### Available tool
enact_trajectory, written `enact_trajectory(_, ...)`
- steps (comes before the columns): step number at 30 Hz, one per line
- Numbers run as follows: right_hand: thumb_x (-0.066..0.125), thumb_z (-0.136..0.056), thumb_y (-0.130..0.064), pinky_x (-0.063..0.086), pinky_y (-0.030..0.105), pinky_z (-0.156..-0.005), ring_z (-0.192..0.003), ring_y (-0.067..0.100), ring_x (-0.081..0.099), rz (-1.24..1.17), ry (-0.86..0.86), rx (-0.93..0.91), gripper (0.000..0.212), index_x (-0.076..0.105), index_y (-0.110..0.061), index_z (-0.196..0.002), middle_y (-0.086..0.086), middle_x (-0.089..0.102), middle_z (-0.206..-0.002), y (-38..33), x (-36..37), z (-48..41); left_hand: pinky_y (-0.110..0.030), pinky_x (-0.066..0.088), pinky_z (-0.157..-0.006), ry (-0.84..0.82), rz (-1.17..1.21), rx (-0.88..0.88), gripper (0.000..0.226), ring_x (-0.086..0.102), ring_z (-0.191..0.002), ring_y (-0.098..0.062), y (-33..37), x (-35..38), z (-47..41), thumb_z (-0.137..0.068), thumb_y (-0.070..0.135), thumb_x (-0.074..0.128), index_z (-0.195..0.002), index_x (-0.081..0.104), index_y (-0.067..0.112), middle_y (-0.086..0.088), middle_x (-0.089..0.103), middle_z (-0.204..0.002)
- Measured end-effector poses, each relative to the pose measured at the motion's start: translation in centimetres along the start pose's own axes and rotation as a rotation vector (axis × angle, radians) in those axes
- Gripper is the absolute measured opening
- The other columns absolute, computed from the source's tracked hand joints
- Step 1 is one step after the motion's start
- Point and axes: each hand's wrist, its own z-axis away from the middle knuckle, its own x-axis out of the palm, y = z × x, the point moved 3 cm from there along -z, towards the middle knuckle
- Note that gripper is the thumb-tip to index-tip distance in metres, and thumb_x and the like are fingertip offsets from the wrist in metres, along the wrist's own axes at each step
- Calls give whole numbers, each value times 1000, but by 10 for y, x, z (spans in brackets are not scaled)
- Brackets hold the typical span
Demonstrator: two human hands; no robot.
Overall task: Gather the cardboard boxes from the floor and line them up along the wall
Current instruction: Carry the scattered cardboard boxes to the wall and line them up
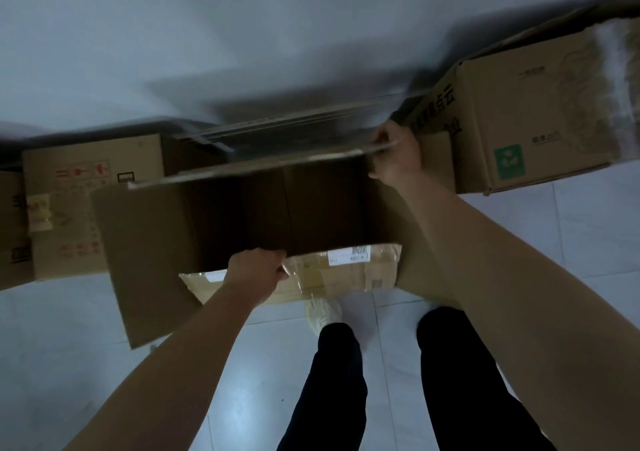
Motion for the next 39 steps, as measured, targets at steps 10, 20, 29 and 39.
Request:
enact_trajectory(10, 57, -94, -27, 41, 49, -105, -122, 33, 52, 805, 347, -690, 29, 66, -22, -121, 15, 54, -130, -24, -61, 44, -30, 44, -58, 213, -86, -121, 14, 64, -77, -20, 20, -63, -14, -98, 30, 57, -110, 53, 26, 4, 64, -90)
enact_trajectory(20, 18, -99, -67, -5, 76, -111, -143, 60, -15, 813, 507, 32, 75, -9, -31, -159, 16, -16, -165, -1, -108, 24, -36, 43, -80, 193, -101, -215, 25, 61, -101, -23, 26, -67, -15, -96, 32, 60, -117, 52, 20, 1, 64, -109)
enact_trajectory(29, 31, -104, -55, 11, 55, -122, -151, 40, 10, 504, 385, -32, 71, 20, -10, -158, 17, 15, -165, -25, -133, 67, -32, 45, -58, 531, 67, -69, 46, 54, -64, -17, 61, -145, 18, -105, 42, 28, -84, 57, 14, 1, 55, -70)
enact_trajectory(39, 34, -107, -43, 37, 33, -70, -84, 28, 61, 349, 737, -306, 48, 66, -9, -93, 12, 68, -90, -138, -263, 337, -29, 28, -48, 888, 248, 235, 61, 38, -42, -18, 197, -387, 215, -106, 39, 29, -52, 38, 14, 0, 38, -45)
